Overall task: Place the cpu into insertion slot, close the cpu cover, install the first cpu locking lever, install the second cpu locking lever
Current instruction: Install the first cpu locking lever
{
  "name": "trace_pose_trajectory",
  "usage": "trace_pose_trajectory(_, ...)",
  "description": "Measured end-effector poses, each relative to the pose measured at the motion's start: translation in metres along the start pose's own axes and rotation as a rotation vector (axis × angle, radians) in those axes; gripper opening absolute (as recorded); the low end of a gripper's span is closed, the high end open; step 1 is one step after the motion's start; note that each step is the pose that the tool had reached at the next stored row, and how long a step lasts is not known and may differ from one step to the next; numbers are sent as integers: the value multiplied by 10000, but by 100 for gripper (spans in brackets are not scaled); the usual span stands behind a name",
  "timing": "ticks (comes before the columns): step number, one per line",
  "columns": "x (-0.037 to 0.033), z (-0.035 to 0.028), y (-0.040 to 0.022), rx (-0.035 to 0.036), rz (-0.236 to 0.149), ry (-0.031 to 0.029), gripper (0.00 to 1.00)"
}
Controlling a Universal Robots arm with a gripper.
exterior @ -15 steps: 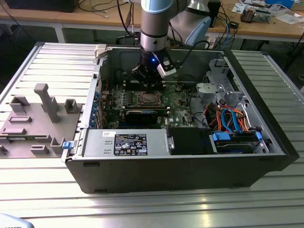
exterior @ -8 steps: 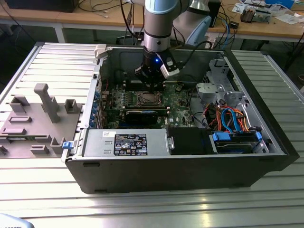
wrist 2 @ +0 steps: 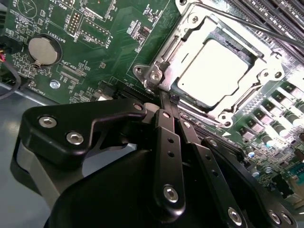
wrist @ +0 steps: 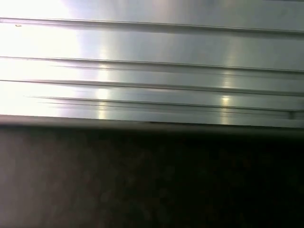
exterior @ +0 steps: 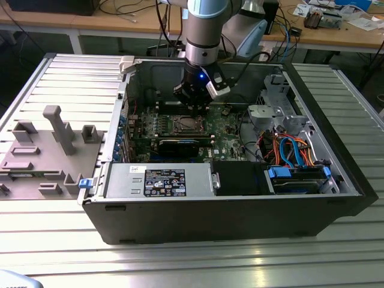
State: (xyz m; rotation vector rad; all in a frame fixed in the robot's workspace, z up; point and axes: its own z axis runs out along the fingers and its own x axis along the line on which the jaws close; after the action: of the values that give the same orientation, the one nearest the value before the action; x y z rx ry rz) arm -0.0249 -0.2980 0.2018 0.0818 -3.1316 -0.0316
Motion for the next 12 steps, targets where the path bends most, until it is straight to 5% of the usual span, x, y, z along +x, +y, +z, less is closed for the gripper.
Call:
trace_pose_trajectory(7, 2, -65, -5, 24, 0, 5, 11)
trace_pose_trajectory(12, 5, -67, -82, 25, -1, 6, 11)
